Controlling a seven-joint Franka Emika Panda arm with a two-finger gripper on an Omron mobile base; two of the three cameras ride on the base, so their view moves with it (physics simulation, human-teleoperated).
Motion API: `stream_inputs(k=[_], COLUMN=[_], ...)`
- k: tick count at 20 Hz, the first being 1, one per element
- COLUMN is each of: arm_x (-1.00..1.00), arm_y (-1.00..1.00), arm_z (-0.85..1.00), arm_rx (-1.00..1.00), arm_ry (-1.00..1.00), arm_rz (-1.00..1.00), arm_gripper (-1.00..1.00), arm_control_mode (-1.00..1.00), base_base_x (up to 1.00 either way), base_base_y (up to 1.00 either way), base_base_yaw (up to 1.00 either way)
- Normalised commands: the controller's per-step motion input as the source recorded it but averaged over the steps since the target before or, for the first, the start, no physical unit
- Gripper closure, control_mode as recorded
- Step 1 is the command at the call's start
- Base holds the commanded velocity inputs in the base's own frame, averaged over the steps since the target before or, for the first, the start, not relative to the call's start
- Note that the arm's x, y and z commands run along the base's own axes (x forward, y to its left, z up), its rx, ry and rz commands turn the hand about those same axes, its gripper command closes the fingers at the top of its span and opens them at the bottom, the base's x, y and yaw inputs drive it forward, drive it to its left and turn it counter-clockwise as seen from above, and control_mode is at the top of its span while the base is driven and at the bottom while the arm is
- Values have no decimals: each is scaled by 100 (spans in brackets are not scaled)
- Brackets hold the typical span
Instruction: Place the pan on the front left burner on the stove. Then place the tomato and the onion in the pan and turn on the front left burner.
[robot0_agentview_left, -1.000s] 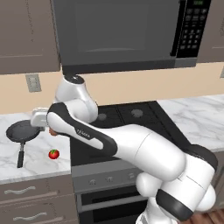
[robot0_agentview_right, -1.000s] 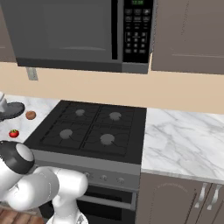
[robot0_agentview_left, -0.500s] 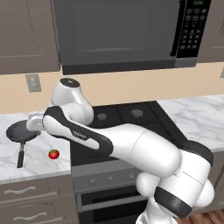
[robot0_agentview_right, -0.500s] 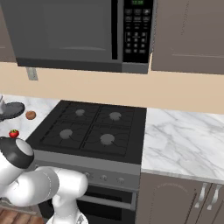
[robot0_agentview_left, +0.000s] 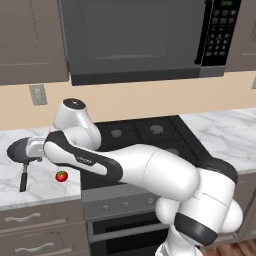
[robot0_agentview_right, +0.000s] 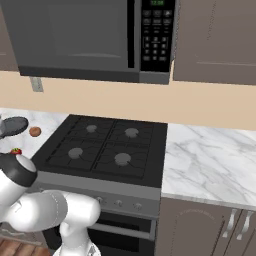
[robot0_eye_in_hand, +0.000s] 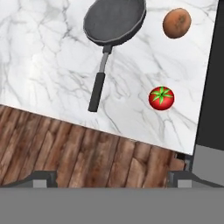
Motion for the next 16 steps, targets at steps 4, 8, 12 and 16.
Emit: stream_inputs(k=[4,8,12,16], arm_x=[3,11,11,24], arm_y=[23,21,16,18], arm_z=[-27,-29,-20,-14], arm_rx=[0,0,0,0], arm_ry=[0,0,0,0], arm_rz=[1,1,1,1], arm_gripper=[-100,-100,-100,-100], arm_control_mode=[-100,-100,-100,-100], base_base_x=[0,0,0,0], base_base_y=[0,0,0,0], base_base_yaw=[0,0,0,0])
